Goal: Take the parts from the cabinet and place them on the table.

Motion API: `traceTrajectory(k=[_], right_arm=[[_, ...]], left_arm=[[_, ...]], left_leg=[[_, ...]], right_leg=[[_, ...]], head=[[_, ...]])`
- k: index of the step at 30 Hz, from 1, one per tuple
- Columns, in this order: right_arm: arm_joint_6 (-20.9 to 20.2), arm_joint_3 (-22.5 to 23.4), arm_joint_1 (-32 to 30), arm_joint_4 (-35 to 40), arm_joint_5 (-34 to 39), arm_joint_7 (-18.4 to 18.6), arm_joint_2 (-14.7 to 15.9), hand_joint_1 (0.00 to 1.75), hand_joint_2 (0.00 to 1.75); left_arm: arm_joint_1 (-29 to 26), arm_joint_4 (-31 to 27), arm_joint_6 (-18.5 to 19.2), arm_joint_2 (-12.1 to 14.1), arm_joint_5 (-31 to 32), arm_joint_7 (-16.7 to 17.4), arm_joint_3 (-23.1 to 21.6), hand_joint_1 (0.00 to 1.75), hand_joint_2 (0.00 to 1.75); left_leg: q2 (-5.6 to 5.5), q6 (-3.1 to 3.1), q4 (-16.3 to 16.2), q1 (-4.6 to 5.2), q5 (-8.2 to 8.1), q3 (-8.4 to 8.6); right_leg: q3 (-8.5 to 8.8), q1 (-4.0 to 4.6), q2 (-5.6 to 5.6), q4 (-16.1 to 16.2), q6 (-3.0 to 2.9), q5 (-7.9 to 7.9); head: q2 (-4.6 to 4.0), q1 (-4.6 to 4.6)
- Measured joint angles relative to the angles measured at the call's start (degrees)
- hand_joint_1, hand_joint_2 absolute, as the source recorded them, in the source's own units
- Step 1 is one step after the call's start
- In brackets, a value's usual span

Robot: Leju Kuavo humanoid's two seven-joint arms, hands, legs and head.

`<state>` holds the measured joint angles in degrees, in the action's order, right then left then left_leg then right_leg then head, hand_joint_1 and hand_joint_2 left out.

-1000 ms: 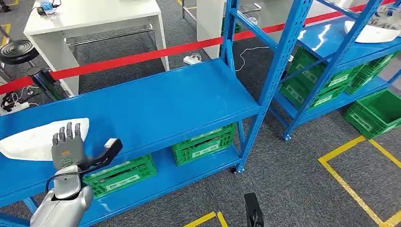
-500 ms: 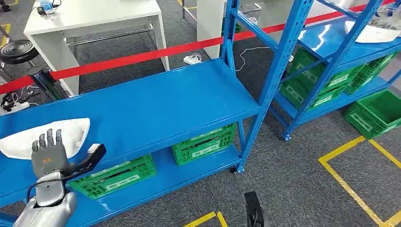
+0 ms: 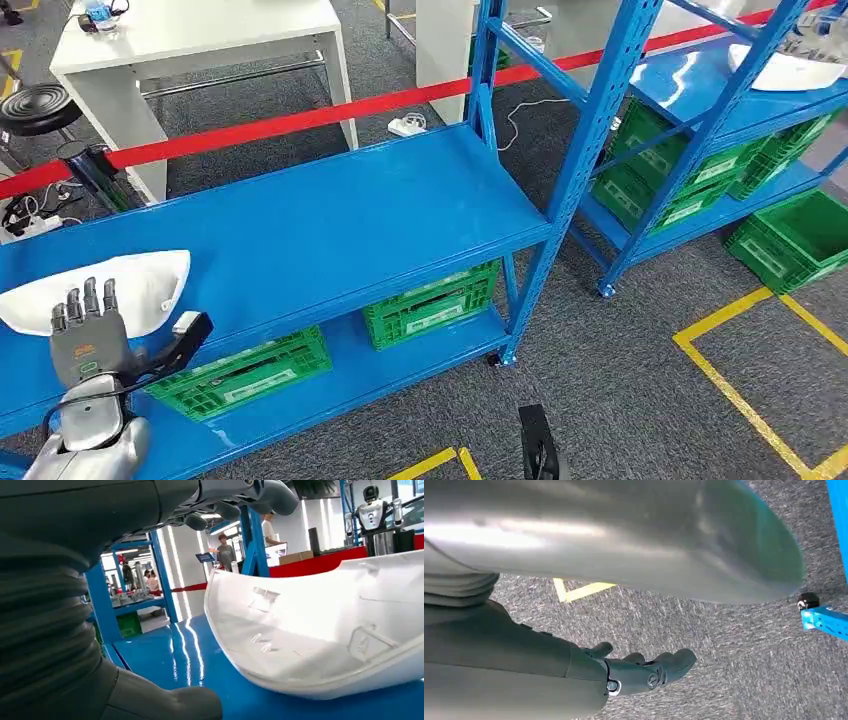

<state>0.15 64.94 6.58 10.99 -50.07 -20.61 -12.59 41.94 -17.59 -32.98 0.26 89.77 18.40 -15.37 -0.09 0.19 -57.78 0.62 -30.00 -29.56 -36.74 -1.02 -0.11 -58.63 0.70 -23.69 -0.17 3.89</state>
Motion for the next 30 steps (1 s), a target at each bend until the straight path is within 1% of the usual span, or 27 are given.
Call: traceTrajectory(k=[4, 8, 13, 16, 20, 26, 30], right_arm=[[0.0, 0.0, 0.0, 0.0, -0.4, 0.0, 0.0, 0.00, 0.00], [-0.1, 0.0, 0.1, 0.0, -0.7, 0.0, 0.0, 0.00, 0.00], [-0.1, 0.0, 0.1, 0.0, -1.0, 0.0, 0.0, 0.00, 0.00], [-0.1, 0.0, 0.1, 0.0, -1.1, 0.1, 0.0, 0.00, 0.00], [-0.1, 0.0, 0.1, 0.0, -1.4, 0.2, 0.0, 0.00, 0.00], [-0.1, 0.0, 0.0, 0.0, -1.5, 0.3, 0.0, 0.00, 0.00], [0.0, 0.0, 0.0, 0.0, -1.2, 0.1, 0.0, 0.00, 0.00]], left_arm=[[0.0, 0.0, 0.7, 0.2, 0.0, 0.3, -0.2, 0.00, 1.75], [-0.1, 0.0, 1.0, 0.4, 0.0, -0.7, -0.8, 0.00, 1.75], [-0.5, -0.1, 0.7, 0.2, 0.0, -5.0, -1.0, 0.00, 1.75], [-0.6, -0.4, 0.7, -0.7, -0.5, -7.5, -1.0, 0.00, 1.75], [-0.6, -0.7, 1.1, -2.9, -1.0, -10.0, -1.0, 0.00, 1.75], [0.5, -0.8, 2.0, -6.2, -0.6, -12.0, -1.0, 0.00, 1.75], [1.8, -0.8, 2.1, -7.5, -0.3, -12.5, -1.0, 0.00, 1.75]], left_leg=[[0.00, 0.00, 0.0, 0.00, 0.00, 0.00], [0.00, 0.00, 0.0, 0.00, 0.00, 0.00], [0.00, 0.00, 0.0, 0.01, 0.00, 0.06], [-0.01, 0.00, 0.0, 0.01, 0.00, 0.07], [0.00, 0.00, 0.0, 0.03, 0.00, 0.06], [-0.01, -0.01, 0.0, 0.03, -0.01, 0.02], [0.00, -0.01, 0.0, 0.02, -0.01, 0.01]], right_leg=[[0.00, 0.00, 0.00, 0.0, 0.00, 0.00], [0.00, 0.00, 0.00, 0.0, 0.00, 0.00], [-0.01, 0.00, 0.00, 0.0, 0.00, 0.00], [0.00, 0.00, -0.01, 0.0, 0.00, 0.00], [-0.01, -0.01, 0.00, 0.0, 0.00, 0.00], [-0.01, -0.01, 0.01, 0.0, 0.00, 0.00], [0.00, -0.01, 0.01, 0.0, 0.00, 0.00]], head=[[0.00, 0.00], [0.00, 0.00], [0.00, 0.00], [0.00, 0.00], [0.00, 0.00], [0.00, 0.00], [0.00, 0.00]])
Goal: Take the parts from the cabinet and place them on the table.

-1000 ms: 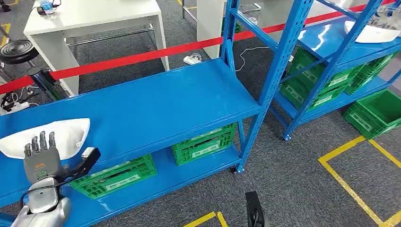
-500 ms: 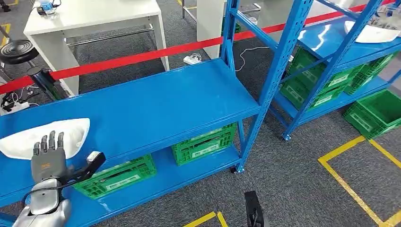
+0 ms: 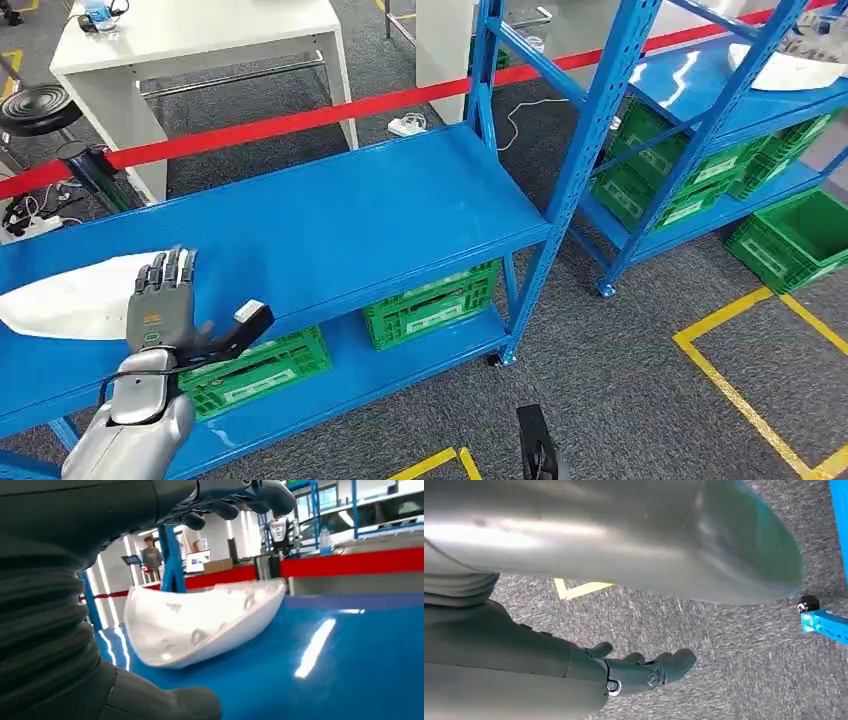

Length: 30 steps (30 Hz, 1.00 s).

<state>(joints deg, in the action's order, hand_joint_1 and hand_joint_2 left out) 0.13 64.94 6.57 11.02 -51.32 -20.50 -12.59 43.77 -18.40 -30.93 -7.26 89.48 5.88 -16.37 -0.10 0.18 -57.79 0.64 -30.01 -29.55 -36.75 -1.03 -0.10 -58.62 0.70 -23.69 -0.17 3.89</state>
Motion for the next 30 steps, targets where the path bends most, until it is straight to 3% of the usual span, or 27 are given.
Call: traceTrajectory(k=[9, 10, 11, 27, 28, 29, 30], right_arm=[[0.0, 0.0, -0.6, 0.0, 0.5, -0.3, 0.0, 0.00, 0.00], [0.0, 0.0, -0.7, 0.0, 0.4, -0.3, 0.0, 0.00, 0.00], [0.0, 0.0, -0.7, 0.0, 0.3, -0.3, 0.0, 0.00, 0.00], [0.0, 0.0, -0.8, 0.0, -0.3, -0.2, 0.0, 0.00, 0.00], [0.0, 0.0, -0.8, 0.0, -0.5, -0.2, 0.0, 0.00, 0.00], [0.0, 0.0, -0.8, 0.0, -0.6, -0.2, 0.0, 0.00, 0.00], [0.0, 0.0, -0.8, 0.0, -0.7, -0.2, 0.0, 0.00, 0.00]], left_arm=[[1.7, 0.5, 0.1, -1.1, -0.1, -0.1, 0.0, 0.00, 1.75], [1.8, 0.6, 0.5, -1.1, -0.1, 0.1, 0.0, 1.33, 1.75], [2.0, 0.7, 0.8, -1.1, -0.1, 0.4, 0.0, 1.75, 1.75], [2.4, 1.4, 1.0, 0.5, 0.0, 0.5, 0.0, 1.75, 1.75], [2.4, 1.4, 1.0, 0.6, 0.0, 0.6, 0.0, 1.27, 1.75], [2.4, 1.4, 1.0, 0.6, 0.0, 0.6, 0.0, 0.19, 1.75], [2.3, 1.5, 1.0, 0.7, 0.0, 0.7, 0.0, 0.19, 1.75]], left_leg=[[0.01, 0.00, 0.0, -0.01, 0.00, 0.01], [0.01, 0.00, 0.0, -0.01, 0.00, 0.00], [0.01, 0.00, 0.0, -0.01, 0.00, 0.00], [0.01, 0.00, 0.0, -0.01, 0.00, -0.01], [0.01, 0.00, 0.0, -0.01, 0.00, -0.01], [0.01, 0.00, 0.0, -0.01, 0.00, -0.02], [0.01, 0.00, 0.0, -0.01, 0.00, -0.02]], right_leg=[[0.00, 0.01, 0.01, 0.0, 0.00, 0.00], [0.00, 0.01, 0.01, 0.0, 0.00, 0.00], [0.00, 0.01, 0.01, 0.0, 0.00, 0.00], [0.00, 0.00, 0.00, 0.0, 0.00, 0.00], [0.00, 0.00, 0.00, 0.0, 0.00, 0.00], [0.00, 0.00, 0.00, 0.0, 0.00, 0.00], [0.00, 0.00, 0.00, 0.0, 0.00, 0.00]], head=[[0.00, 0.00], [0.00, 0.00], [0.00, 0.00], [0.00, 0.00], [0.00, 0.00], [0.00, 0.00], [0.00, 0.00]])
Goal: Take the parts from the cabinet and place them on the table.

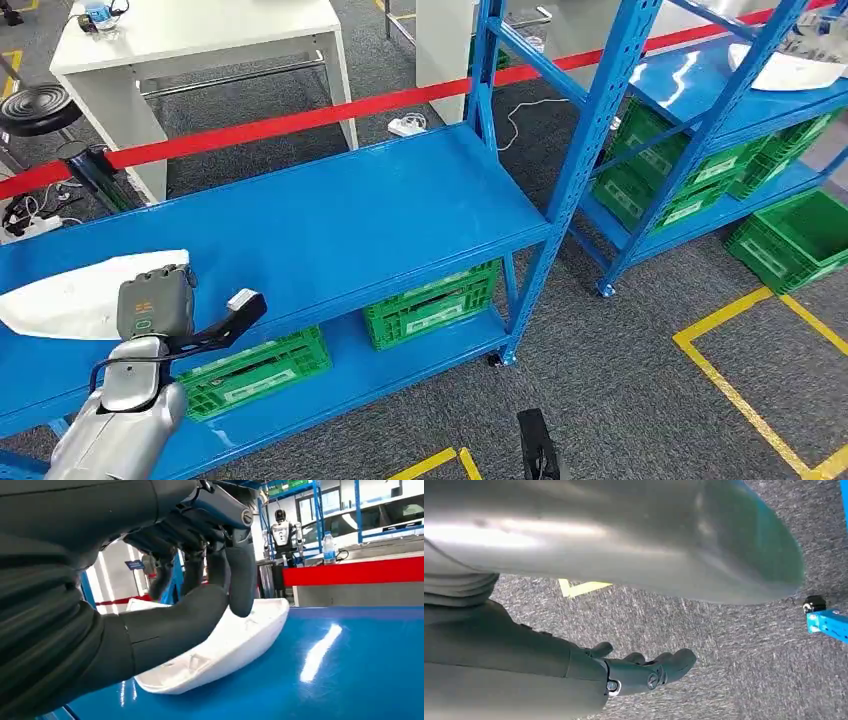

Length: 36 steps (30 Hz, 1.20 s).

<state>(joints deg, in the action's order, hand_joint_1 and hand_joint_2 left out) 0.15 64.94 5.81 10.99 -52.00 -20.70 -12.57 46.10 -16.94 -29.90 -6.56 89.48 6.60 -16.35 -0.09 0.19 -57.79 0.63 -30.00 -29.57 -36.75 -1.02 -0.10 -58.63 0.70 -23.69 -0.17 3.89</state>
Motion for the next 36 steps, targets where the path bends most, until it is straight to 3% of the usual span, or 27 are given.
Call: traceTrajectory(k=[1, 2, 13, 22, 28, 32, 33, 34, 36], right_arm=[[0.0, 0.0, 0.0, 0.0, -0.1, 0.0, 0.0, 0.00, 0.00], [0.0, 0.0, 0.0, 0.0, -0.1, 0.0, 0.0, 0.00, 0.00], [-0.5, -0.1, 0.0, 0.0, -0.4, 0.5, 0.0, 0.00, 0.00], [-0.5, -0.1, -0.1, 0.0, -0.1, 0.7, 0.0, 0.00, 0.00], [-0.5, -0.1, -0.6, 0.0, 0.4, 1.5, 0.0, 0.00, 0.00], [-0.5, -0.1, -0.6, 0.0, 0.5, 1.5, -0.1, 0.00, 0.00], [-0.5, -0.1, -0.6, 0.0, 0.5, 1.5, -0.1, 0.00, 0.00], [-0.5, -0.1, -0.6, 0.0, 0.5, 1.4, -0.1, 0.00, 0.00], [-0.5, -0.1, -0.6, 0.0, 0.5, 1.5, -0.1, 0.00, 0.00]], left_arm=[[0.0, 0.0, 0.0, 0.1, 0.0, 0.0, 0.0, 0.00, 1.75], [0.0, 0.0, 0.0, 0.2, 0.0, 0.0, 0.0, 0.00, 0.00], [-0.4, 0.0, -1.6, 0.7, -1.1, -3.7, 0.5, 0.00, 0.00], [-0.3, 0.0, -2.4, 0.4, -1.1, -3.4, 1.0, 0.00, 0.00], [-0.3, 0.0, -2.4, 0.4, -0.8, -3.1, 1.0, 0.00, 0.00], [-0.2, 0.0, -2.5, 0.4, -0.7, -2.6, 1.0, 0.00, 0.00], [-0.2, -0.2, -2.6, 0.3, -0.7, -2.6, 1.0, 0.00, 0.00], [0.0, -0.2, -2.6, 0.2, -0.7, -2.5, 1.0, 0.00, 0.00], [0.1, -0.2, -2.6, 0.2, -0.8, -2.4, 1.1, 0.00, 0.00]], left_leg=[[0.00, 0.00, 0.0, 0.00, 0.00, 0.00], [0.00, 0.00, 0.0, 0.00, 0.00, 0.00], [0.00, 0.00, 0.0, 0.00, 0.00, 0.00], [0.00, 0.00, 0.0, 0.00, 0.00, 0.01], [-0.01, -0.15, -0.3, 0.41, -0.06, -0.11], [-0.04, -0.95, -0.1, 0.59, 0.25, -0.24], [0.08, -1.44, 0.7, -0.12, 0.88, 0.50], [0.10, -1.66, 0.9, -0.08, 1.05, 0.53], [0.15, -1.80, 0.8, -0.07, 1.16, 0.31]], right_leg=[[0.00, 0.00, 0.00, 0.0, 0.00, 0.00], [0.00, 0.00, 0.00, 0.0, 0.00, 0.00], [0.00, 0.00, 0.00, 0.0, 0.00, 0.00], [0.00, 0.00, 0.00, 0.0, 0.00, 0.00], [0.01, -0.48, -0.03, 0.1, 0.32, 0.22], [0.13, -0.66, -0.09, 0.5, 1.03, 0.61], [-0.11, -0.69, -0.06, 0.2, 1.14, 0.41], [-0.76, -0.56, 0.00, -1.4, 1.06, -0.87], [-4.65, -0.50, 0.06, -9.9, 1.03, -5.27]], head=[[0.00, 0.00], [0.00, 0.00], [0.00, 0.00], [0.00, 0.00], [0.00, -0.02], [0.00, -0.02], [0.00, -0.02], [0.00, 0.04], [0.00, 0.37]])
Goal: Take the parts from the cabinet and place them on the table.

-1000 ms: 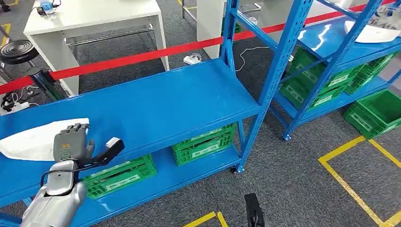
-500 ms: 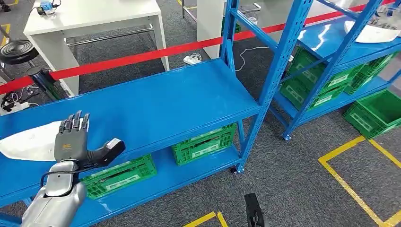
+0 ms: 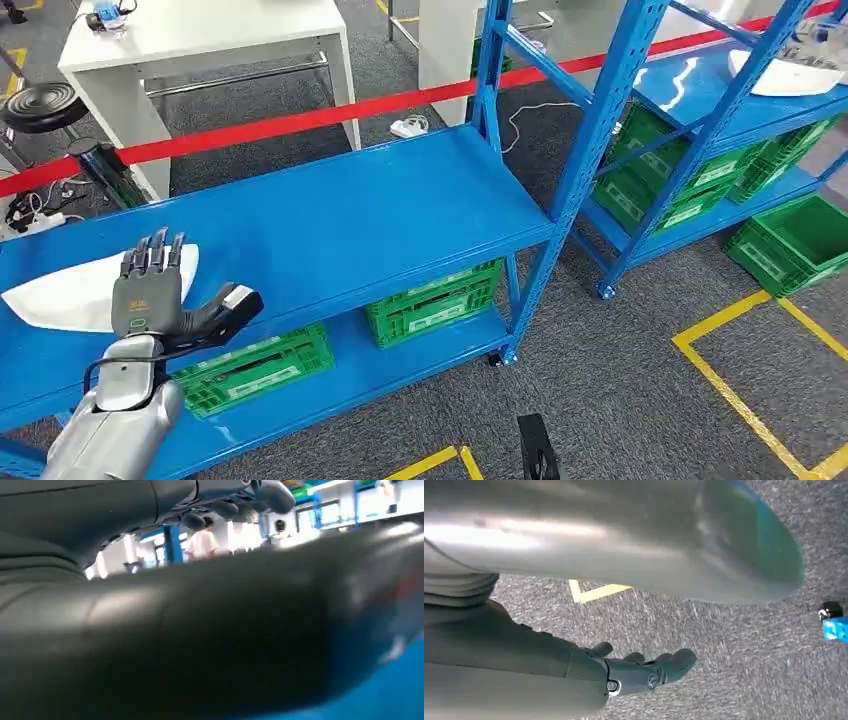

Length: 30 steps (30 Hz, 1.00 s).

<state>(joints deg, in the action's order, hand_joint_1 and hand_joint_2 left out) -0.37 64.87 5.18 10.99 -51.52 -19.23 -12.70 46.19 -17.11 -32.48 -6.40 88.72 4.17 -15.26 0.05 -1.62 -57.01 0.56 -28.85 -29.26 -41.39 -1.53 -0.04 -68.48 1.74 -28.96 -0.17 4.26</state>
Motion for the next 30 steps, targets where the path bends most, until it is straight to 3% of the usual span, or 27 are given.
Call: traceTrajectory(k=[1, 2, 3, 4, 6, 7, 8, 9, 11, 16, 18, 21, 28, 29, 30], right_arm=[[0.0, 0.0, -0.1, 0.0, 0.0, 0.0, 0.0, 0.00, 0.00], [0.0, 0.0, -0.2, 0.0, 0.0, 0.0, 0.0, 0.00, 0.00], [0.0, 0.0, -0.2, 0.0, -0.1, 0.0, 0.0, 0.00, 0.00], [0.0, 0.0, -0.2, 0.0, -0.1, 0.1, 0.0, 0.00, 0.00], [-0.1, 0.0, -0.2, 0.0, -0.2, 0.5, 0.0, 0.00, 0.00], [-0.2, 0.0, -0.1, 0.0, -0.3, 0.8, 0.1, 0.00, 0.00], [-0.2, 0.0, -0.1, 0.0, -0.4, 0.9, 0.0, 0.00, 0.00], [-0.3, 0.0, -0.2, -0.1, -0.4, 0.9, 0.0, 0.00, 0.00], [-0.3, 0.0, -0.3, -0.2, -0.4, 1.0, 0.0, 0.00, 0.00], [-0.3, 0.1, -0.1, -0.2, -0.4, 1.0, 0.0, 0.00, 0.00], [-0.3, 0.1, -0.1, -0.2, -0.4, 1.1, 0.0, 0.00, 0.00], [-0.2, 0.1, -0.1, -0.2, -0.4, 1.4, 0.0, 0.00, 0.00], [-0.2, 0.1, -0.2, -0.2, -0.5, 1.3, 0.0, 0.00, 0.00], [-0.2, 0.1, -0.2, -0.2, -0.5, 1.2, -0.1, 0.00, 0.00], [-0.2, 0.1, -0.2, -0.2, -0.5, 1.2, -0.1, 0.00, 0.00]], left_arm=[[-0.1, 0.0, 0.0, 0.0, 0.0, 0.0, 0.0, 0.00, 0.00], [-0.2, 0.1, 0.0, 0.0, 0.0, 0.0, 0.0, 0.00, 0.00], [-0.3, 0.1, 0.0, -0.1, 0.0, 0.0, 0.0, 0.00, 0.00], [-0.3, 0.1, 0.0, -0.1, 0.0, 0.1, 0.0, 0.00, 0.00], [-0.2, 0.0, -0.1, -0.1, 0.0, 0.2, 0.1, 0.00, 0.00], [-0.2, 0.0, -0.2, -0.1, 0.0, 0.3, 0.2, 0.00, 0.00], [-0.1, 0.0, -0.4, -0.1, 0.0, 0.4, 0.3, 0.00, 0.00], [-0.1, 0.0, -0.6, -0.1, 0.0, 0.5, 0.3, 0.00, 0.00], [-0.2, 0.0, -0.8, 0.0, 0.0, 0.6, 0.3, 0.00, 0.00], [-0.2, 0.0, -1.0, 0.0, 0.0, 0.5, 0.4, 0.00, 0.00], [-0.2, 0.0, -1.1, 0.0, 0.0, 0.4, 0.4, 0.00, 0.00], [-0.2, 0.0, -1.2, 0.0, -0.2, 0.2, 0.5, 0.00, 0.00], [-0.2, 0.0, -1.6, 0.0, -0.3, -0.2, 1.2, 0.00, 0.00], [-0.2, 0.0, -1.6, 0.0, -0.3, -0.2, 1.3, 0.00, 0.00], [-0.2, 0.0, -1.6, 0.0, -0.3, -0.2, 1.3, 0.00, 0.00]], left_leg=[[0.00, 0.01, -0.2, 0.04, -0.03, -0.13], [-0.03, 0.04, -0.3, 0.05, -0.10, -0.24], [-0.09, 0.17, -0.5, 0.03, -0.23, -0.27], [-0.18, 0.37, -0.6, -0.04, -0.42, -0.23], [-0.33, 1.01, -1.4, -0.33, -1.16, -0.06], [-0.32, 1.42, -1.7, -0.37, -1.58, -0.27], [-0.37, 1.92, -2.4, 0.11, -1.97, -0.83], [-0.42, 2.13, -2.0, 0.15, -1.95, -0.86], [-0.42, 1.12, -1.9, 0.36, -1.91, -0.67], [-0.32, 1.06, -0.9, 0.34, -1.79, -0.06], [-0.33, 1.56, -0.7, 0.31, -1.62, -0.05], [-0.33, 2.86, -0.7, 0.14, -1.50, -0.06], [-0.31, 2.88, -0.8, 0.18, -1.47, -0.08], [-0.29, 2.70, -1.4, 0.57, -1.58, -0.30], [-0.30, 1.80, -0.6, 0.55, -1.19, -0.35]], right_leg=[[-2.15, 0.01, 0.00, -4.5, 0.02, -1.65], [-3.58, 0.03, 0.00, -7.3, 0.05, -2.23], [-3.93, 0.00, -0.01, -7.6, 0.02, -1.53], [-2.91, -0.03, -0.01, -5.2, -0.05, 0.25], [2.03, -0.07, -0.06, 4.9, -0.15, 5.48], [3.25, 0.03, -0.01, 7.2, -0.37, 4.23], [3.29, 0.31, 0.06, 8.0, -0.78, 4.24], [3.18, 0.05, 0.04, 7.8, -1.16, 4.29], [3.21, -0.01, 0.09, 8.0, -1.16, 4.37], [3.33, 0.19, 0.23, 8.0, -1.83, 4.05], [3.33, 0.23, 0.19, 8.0, -1.93, 4.07], [3.33, 0.36, 0.17, 7.9, -2.06, 4.15], [3.47, 0.31, 0.17, 8.0, -2.05, 4.40], [3.64, -0.36, 0.14, 8.6, -1.46, 4.88], [3.90, -0.24, 0.06, 9.0, -1.26, 5.03]], head=[[0.00, -0.03], [0.00, 0.00], [0.00, 0.00], [0.00, 0.00], [0.00, 0.02], [0.00, -0.05], [0.00, 0.07], [0.00, 0.02], [0.00, 0.04], [0.00, 0.02], [0.00, 0.02], [0.00, 0.04], [0.00, 0.04], [0.00, 0.04], [0.00, -0.02]])
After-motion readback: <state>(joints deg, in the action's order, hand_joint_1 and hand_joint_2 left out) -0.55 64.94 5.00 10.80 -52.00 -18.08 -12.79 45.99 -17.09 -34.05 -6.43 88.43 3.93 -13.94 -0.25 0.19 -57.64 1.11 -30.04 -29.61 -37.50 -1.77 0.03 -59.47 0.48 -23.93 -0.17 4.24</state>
